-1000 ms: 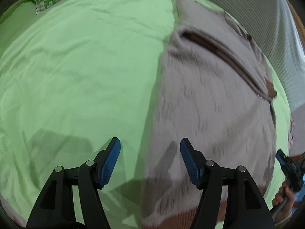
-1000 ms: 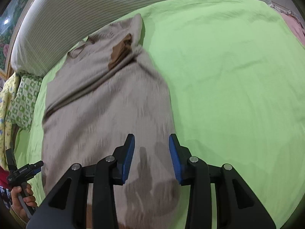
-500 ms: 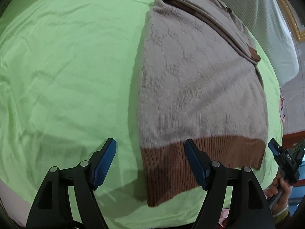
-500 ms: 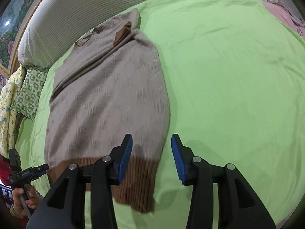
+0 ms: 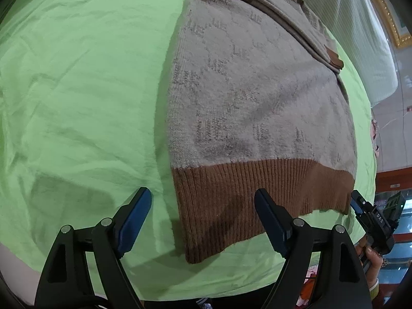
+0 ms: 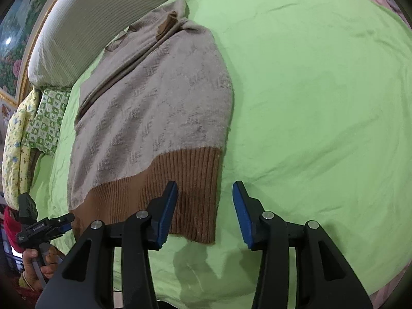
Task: Fold small clothes
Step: 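Grasp the brown hem with both tools and fold it up toward the collar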
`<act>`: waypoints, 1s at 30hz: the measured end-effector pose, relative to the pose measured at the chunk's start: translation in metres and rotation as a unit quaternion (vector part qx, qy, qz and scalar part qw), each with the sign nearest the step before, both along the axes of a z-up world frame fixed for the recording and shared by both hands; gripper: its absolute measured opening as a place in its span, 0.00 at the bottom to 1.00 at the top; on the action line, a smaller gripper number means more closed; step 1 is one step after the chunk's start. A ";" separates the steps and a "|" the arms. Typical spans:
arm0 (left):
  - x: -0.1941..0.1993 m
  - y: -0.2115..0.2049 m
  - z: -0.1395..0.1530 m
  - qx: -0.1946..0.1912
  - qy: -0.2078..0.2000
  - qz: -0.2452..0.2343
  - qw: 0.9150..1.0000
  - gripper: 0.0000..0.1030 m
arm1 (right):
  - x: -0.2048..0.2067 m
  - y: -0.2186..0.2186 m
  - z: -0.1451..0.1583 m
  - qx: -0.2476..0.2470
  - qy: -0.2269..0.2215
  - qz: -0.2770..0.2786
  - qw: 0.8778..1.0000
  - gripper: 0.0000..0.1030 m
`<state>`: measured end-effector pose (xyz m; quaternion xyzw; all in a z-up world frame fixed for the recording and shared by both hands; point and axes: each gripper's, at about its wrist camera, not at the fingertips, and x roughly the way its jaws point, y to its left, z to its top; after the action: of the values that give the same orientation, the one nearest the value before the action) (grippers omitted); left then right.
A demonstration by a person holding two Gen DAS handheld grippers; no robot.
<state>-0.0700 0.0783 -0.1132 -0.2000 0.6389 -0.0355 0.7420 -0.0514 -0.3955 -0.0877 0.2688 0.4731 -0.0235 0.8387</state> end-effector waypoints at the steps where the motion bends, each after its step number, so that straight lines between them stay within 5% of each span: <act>1: 0.001 -0.001 0.000 -0.001 0.000 0.002 1.000 0.81 | 0.001 0.001 0.000 -0.002 -0.001 0.002 1.000 0.45; 9: -0.001 -0.008 0.001 -0.029 -0.010 -0.002 1.000 0.75 | 0.007 0.004 -0.006 0.029 0.006 0.005 1.000 0.45; 11: -0.001 -0.011 -0.001 -0.031 -0.010 -0.012 0.999 0.63 | 0.010 0.007 -0.006 0.033 0.004 0.010 0.999 0.43; 15: 0.000 -0.013 -0.002 0.004 -0.016 -0.034 0.999 0.27 | 0.014 0.008 -0.009 0.029 0.022 0.013 0.999 0.09; 16: 0.000 -0.012 -0.002 0.002 -0.017 -0.035 0.999 0.14 | 0.012 0.007 -0.006 0.025 0.018 0.016 0.999 0.09; 18: 0.000 -0.006 -0.001 -0.016 -0.023 -0.030 0.999 0.08 | 0.006 0.004 0.003 0.022 0.005 0.021 1.000 0.08; 30: -0.013 -0.002 0.022 -0.061 -0.076 -0.061 0.993 0.05 | -0.025 -0.031 0.022 0.026 -0.007 -0.009 1.000 0.06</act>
<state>-0.0829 0.0765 -0.0910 -0.2023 0.5883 -0.1350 0.7712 -0.0768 -0.4263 -0.0659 0.2951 0.4647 -0.0171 0.8346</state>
